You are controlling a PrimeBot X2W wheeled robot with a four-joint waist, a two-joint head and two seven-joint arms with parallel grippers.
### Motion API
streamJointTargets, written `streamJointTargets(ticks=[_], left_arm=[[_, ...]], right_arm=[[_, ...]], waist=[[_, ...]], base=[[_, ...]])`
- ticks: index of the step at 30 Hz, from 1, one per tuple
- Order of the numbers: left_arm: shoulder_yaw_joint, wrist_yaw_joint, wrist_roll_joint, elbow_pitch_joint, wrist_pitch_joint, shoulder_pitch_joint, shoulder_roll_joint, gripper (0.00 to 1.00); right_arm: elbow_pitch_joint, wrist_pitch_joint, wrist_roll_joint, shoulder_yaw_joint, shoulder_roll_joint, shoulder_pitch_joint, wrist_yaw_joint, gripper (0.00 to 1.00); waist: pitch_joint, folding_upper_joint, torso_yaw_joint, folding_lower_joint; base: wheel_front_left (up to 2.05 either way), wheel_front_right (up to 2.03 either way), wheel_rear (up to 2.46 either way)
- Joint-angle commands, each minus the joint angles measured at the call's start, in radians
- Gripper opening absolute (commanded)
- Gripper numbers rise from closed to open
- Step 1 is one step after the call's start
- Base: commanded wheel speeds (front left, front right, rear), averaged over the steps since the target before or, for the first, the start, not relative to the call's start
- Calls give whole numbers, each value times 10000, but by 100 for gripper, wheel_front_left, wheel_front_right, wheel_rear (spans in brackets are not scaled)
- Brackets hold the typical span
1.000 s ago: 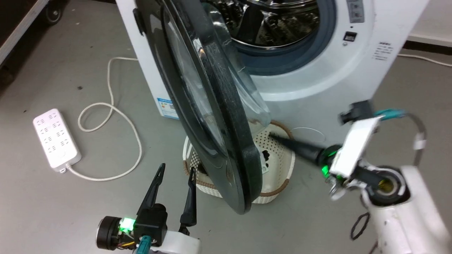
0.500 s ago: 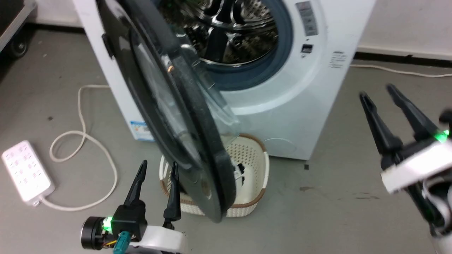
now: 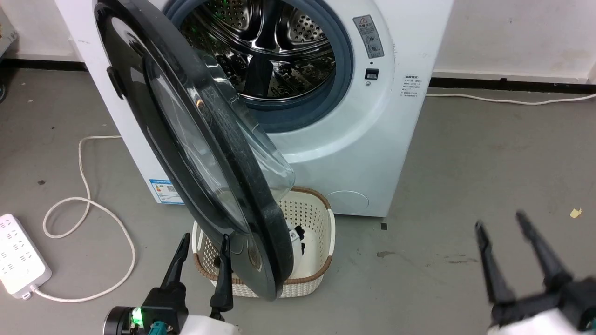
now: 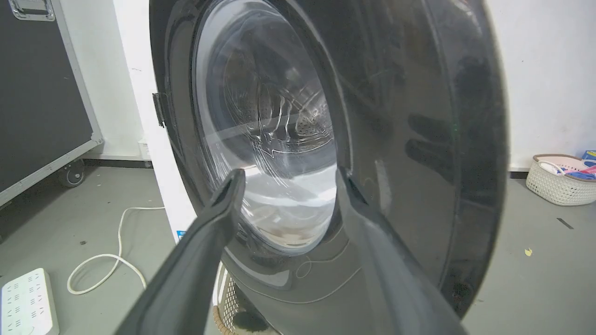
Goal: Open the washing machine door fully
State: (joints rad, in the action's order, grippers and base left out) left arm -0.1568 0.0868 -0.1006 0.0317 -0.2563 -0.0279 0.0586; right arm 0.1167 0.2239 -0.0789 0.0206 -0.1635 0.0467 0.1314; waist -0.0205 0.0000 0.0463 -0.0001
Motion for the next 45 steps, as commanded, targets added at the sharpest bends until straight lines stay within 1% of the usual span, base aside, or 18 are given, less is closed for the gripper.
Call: streamJointTargets(ticks=[1, 3, 5, 8, 10, 11, 13, 17, 21, 22, 25, 27, 29, 31, 35, 38, 43, 45], left_arm=[[28, -39, 18, 22, -55, -146, 10, 100], [56, -75, 38, 56, -55, -168, 5, 100], [89, -98, 56, 93, -55, -190, 0, 100], [128, -105, 93, 118, -55, -216, -8, 100], [131, -122, 135, 142, -55, -221, -13, 100], [139, -130, 144, 150, -55, -224, -15, 96], [171, -135, 145, 158, -55, -242, -20, 0], [229, -182, 139, 55, -55, -231, -28, 0], [534, -82, -122, -557, -55, -152, -50, 0], [677, 2, -220, -788, -55, -117, -57, 0], [1205, 607, -993, -1638, -55, 23, -75, 0], [1291, 871, -1115, -2199, -55, 200, -78, 0], [1301, 1067, -1326, -2743, -55, 442, -80, 0], [1267, 1126, -1388, -3271, -55, 738, -81, 0], [839, 1101, -1303, -4153, -55, 1219, -82, 0], [271, 970, -855, -4376, -55, 1350, -82, 0], [-947, 723, -160, -3691, 209, 1230, -80, 0], [-1464, 608, -56, -3358, 435, 1223, -80, 0]], right_arm=[[54, 112, 250, 77, 260, 337, -7, 100], [-47, 217, 445, 196, 608, 638, -7, 100], [-189, 269, 463, 200, 824, 878, -7, 100], [-535, 298, 546, -137, 955, 1077, -7, 100], [-632, 319, 556, -173, 1004, 1068, -7, 100], [-642, 328, 518, -130, 1027, 1031, -7, 100], [-636, 342, 449, -70, 1061, 955, -7, 100], [-576, 358, 408, -31, 1092, 847, -7, 100], [-536, 366, 335, 35, 1107, 798, -7, 100], [-526, 368, 328, 40, 1110, 795, -7, 100], [-515, 371, 425, 36, 1114, 796, -7, 100], [-550, 372, 558, 46, 1115, 810, -7, 100], [-580, 373, 571, 61, 1118, 820, -7, 100], [-610, 374, 572, 51, 1121, 812, -7, 100], [-619, 376, 699, -2, 1124, 825, -7, 100], [-624, 376, 721, -16, 1124, 843, -7, 100], [-653, 377, 700, 1, 1126, 858, -7, 100], [-648, 377, 687, 1, 1127, 851, -7, 100]], waist=[[12, 0, -6, 1], [33, 0, -10, 1], [76, 0, -28, 1], [125, 0, -69, 1], [151, 0, -76, 1], [163, 0, -84, 1], [189, 0, -100, 1], [205, 0, -94, 1], [236, 0, -77, 1], [245, 0, -74, 1], [281, 0, -66, 1], [309, 0, -61, 1], [335, 0, -59, 1], [352, 0, -72, 1], [367, 0, -101, 1], [385, 0, -155, 1], [378, 0, -247, 1], [344, 0, -273, 1]], base=[[0, 0, 0], [0, 0, 0], [0, 0, 0], [0, 0, 0], [0, 0, 0], [0, 0, 0], [0, 0, 0], [0, 0, 0], [0, 0, 0], [0, 0, 0], [0, 0, 0], [0, 0, 0], [0, 0, 0], [0, 0, 0], [0, 0, 0], [0, 0, 0], [0, 0, 0], [0, 0, 0]])
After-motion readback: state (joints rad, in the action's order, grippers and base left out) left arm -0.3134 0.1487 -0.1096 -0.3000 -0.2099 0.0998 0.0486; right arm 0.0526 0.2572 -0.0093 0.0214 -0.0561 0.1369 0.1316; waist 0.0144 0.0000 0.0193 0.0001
